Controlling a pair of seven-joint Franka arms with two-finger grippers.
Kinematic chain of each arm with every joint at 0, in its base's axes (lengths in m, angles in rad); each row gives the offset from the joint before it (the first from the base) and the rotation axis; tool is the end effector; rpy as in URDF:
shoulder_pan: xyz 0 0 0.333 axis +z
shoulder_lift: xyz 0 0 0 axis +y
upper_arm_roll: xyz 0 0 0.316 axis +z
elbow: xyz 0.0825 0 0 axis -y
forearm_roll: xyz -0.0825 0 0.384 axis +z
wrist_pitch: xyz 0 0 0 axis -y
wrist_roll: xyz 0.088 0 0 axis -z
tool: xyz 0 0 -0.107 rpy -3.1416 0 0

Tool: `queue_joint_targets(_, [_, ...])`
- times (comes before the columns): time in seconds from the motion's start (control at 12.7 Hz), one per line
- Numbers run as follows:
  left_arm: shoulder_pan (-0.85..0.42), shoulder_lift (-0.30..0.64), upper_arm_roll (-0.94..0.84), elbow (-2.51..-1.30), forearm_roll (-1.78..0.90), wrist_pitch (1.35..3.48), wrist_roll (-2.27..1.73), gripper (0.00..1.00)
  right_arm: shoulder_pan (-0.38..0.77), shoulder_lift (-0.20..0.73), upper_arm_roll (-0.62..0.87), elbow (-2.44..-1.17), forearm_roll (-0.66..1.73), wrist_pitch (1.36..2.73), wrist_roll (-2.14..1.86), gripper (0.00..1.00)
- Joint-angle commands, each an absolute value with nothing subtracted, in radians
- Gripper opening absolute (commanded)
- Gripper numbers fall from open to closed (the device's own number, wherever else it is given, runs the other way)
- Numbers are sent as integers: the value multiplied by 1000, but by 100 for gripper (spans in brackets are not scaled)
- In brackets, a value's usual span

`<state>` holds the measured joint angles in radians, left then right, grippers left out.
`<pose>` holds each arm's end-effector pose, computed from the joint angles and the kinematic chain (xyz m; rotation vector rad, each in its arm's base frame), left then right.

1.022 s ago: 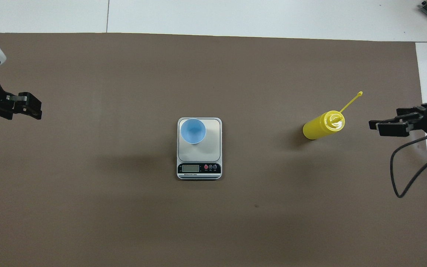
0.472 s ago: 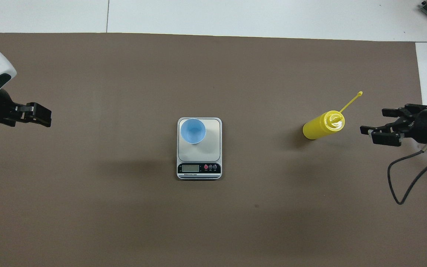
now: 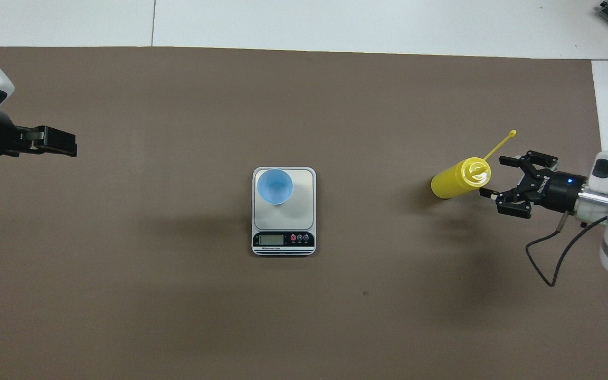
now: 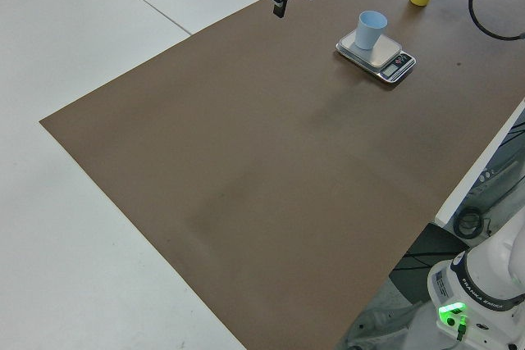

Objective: Pour seasoning into cup on scale with both arms
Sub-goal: 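Reach the right gripper to the yellow bottle and grasp it, then lift the yellow bottle with the right gripper toward the cup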

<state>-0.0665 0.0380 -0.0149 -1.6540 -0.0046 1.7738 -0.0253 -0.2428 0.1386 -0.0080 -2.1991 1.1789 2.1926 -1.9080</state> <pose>0.5801 -0.0476 0.5817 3.1283 -0.0866 0.1275 0.5372 -0.1035 0.3248 -2.2350 -1.0072 -0.9451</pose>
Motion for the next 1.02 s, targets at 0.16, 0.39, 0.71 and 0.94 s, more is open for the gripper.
queue_joint_targets(0.16, [-74,17,2,-1684,-21,1786,-26,100,-233,213,0,-2207,1293,2186,-2082,100])
queue_joint_targets(0.39, [-71,15,3,-1684,-21,1778,-28,100,-216,258,0,-2209,1405,2157,-2146,100])
queue_joint_targets(0.71, [-71,15,2,-1684,-21,1778,-28,100,-172,264,0,-2209,1463,2158,-2152,100])
queue_joint_targets(0.94, [-71,15,3,-1683,-21,1778,-28,100,-172,262,0,-2209,1465,2157,-2151,100])
